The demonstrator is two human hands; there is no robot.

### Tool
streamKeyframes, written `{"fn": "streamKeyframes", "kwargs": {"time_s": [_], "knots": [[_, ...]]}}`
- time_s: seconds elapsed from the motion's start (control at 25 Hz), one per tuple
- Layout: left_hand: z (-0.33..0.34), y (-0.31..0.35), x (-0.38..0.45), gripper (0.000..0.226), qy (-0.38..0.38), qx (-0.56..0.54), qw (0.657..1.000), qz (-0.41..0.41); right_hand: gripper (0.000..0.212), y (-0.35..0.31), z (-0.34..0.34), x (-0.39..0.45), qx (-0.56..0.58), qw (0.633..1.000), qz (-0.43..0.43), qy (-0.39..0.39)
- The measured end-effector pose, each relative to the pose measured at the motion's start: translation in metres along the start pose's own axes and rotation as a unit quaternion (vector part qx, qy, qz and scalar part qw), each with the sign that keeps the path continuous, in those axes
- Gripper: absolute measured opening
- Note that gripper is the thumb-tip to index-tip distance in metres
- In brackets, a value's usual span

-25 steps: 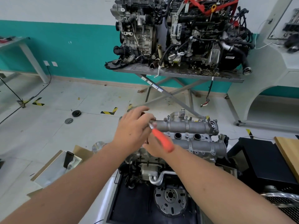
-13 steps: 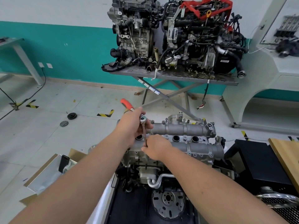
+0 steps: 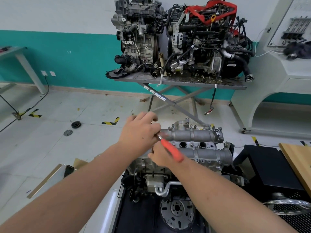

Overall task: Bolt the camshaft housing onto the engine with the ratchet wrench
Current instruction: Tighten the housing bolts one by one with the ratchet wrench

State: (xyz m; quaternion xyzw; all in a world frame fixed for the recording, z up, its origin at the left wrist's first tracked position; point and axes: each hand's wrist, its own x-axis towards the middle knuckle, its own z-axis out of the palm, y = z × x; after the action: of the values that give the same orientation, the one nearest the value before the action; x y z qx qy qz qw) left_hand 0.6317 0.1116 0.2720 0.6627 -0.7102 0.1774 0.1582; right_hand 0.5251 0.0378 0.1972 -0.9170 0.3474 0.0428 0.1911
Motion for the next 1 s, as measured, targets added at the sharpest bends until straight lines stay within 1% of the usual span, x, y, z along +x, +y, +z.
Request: {"fn": "streamKeyframes", "kwargs": {"time_s": [0.04, 0.08, 0.12, 0.16, 0.2, 0.24, 0.28, 0.32, 0.36, 0.4, 0.44, 0.52, 0.56, 0.64, 0.72, 0.8, 0.84, 0.92, 0.96, 1.0], "knots": [[0.007, 0.000, -0.006, 0.034, 0.053, -0.079, 0.995, -0.023, 0.009, 0.000, 0.000, 0.001, -0.019, 1.000, -0.016, -0.008], [0.013, 0.003, -0.011, 0.038, 0.078, -0.190, 0.976, -0.074, 0.005, -0.001, -0.001, 0.001, -0.038, 0.999, -0.019, -0.014], [0.020, 0.008, -0.015, 0.040, 0.082, -0.315, 0.934, -0.148, 0.009, -0.002, -0.001, 0.001, -0.044, 0.999, -0.007, -0.017], [0.024, 0.015, -0.016, 0.041, 0.079, -0.447, 0.860, -0.235, 0.018, -0.002, -0.002, 0.001, -0.040, 0.999, 0.008, -0.015], [0.026, 0.022, -0.014, 0.044, 0.068, -0.578, 0.746, -0.323, 0.025, -0.002, -0.003, 0.002, -0.035, 0.999, 0.027, -0.014], [0.026, 0.027, -0.010, 0.050, 0.057, -0.678, 0.619, -0.392, 0.029, -0.002, -0.003, 0.002, -0.033, 0.999, 0.036, -0.013], [0.027, 0.027, -0.006, 0.054, 0.059, -0.736, 0.517, -0.433, 0.028, -0.002, -0.003, 0.001, -0.032, 0.999, 0.037, -0.015], [0.027, 0.023, -0.001, 0.049, 0.066, -0.765, 0.451, -0.455, 0.024, -0.001, -0.002, 0.001, -0.027, 0.999, 0.034, -0.019], [0.025, 0.017, 0.004, 0.038, 0.070, -0.771, 0.422, -0.472, 0.020, -0.001, -0.002, 0.001, -0.024, 0.999, 0.034, -0.025], [0.022, 0.010, 0.010, 0.028, 0.059, -0.759, 0.431, -0.485, 0.020, 0.000, -0.002, 0.000, -0.020, 0.999, 0.037, -0.031], [0.019, 0.004, 0.016, 0.023, 0.031, -0.737, 0.465, -0.489, 0.023, 0.000, -0.001, 0.001, -0.015, 0.998, 0.044, -0.039], [0.012, -0.007, 0.025, 0.022, -0.057, -0.673, 0.569, -0.470, 0.028, 0.001, -0.001, 0.002, -0.011, 0.998, 0.049, -0.047], [0.008, -0.010, 0.028, 0.024, -0.106, -0.638, 0.613, -0.453, 0.029, 0.001, 0.000, 0.002, -0.014, 0.997, 0.051, -0.049], [-0.002, -0.016, 0.035, 0.029, -0.187, -0.578, 0.680, -0.410, 0.031, 0.002, 0.000, 0.002, -0.015, 0.997, 0.054, -0.050], [-0.011, -0.020, 0.041, 0.032, -0.229, -0.501, 0.754, -0.358, 0.031, 0.001, 0.001, 0.002, -0.024, 0.997, 0.056, -0.046], [-0.018, -0.025, 0.048, 0.034, -0.251, -0.380, 0.843, -0.285, 0.030, 0.000, 0.002, 0.002, -0.041, 0.997, 0.046, -0.040], [-0.021, -0.025, 0.051, 0.034, -0.259, -0.311, 0.883, -0.237, 0.029, -0.001, 0.001, 0.002, -0.050, 0.997, 0.038, -0.036], [-0.023, -0.021, 0.050, 0.032, -0.258, -0.141, 0.948, -0.120, 0.030, -0.001, 0.001, 0.002, -0.058, 0.997, 0.031, -0.029], [-0.020, -0.017, 0.047, 0.031, -0.220, -0.040, 0.974, -0.044, 0.032, -0.001, 0.001, 0.003, -0.055, 0.998, 0.031, -0.025], [-0.016, -0.013, 0.040, 0.032, -0.156, 0.036, 0.986, 0.033, 0.033, 0.000, 0.001, 0.002, -0.048, 0.998, 0.033, -0.019]]}}
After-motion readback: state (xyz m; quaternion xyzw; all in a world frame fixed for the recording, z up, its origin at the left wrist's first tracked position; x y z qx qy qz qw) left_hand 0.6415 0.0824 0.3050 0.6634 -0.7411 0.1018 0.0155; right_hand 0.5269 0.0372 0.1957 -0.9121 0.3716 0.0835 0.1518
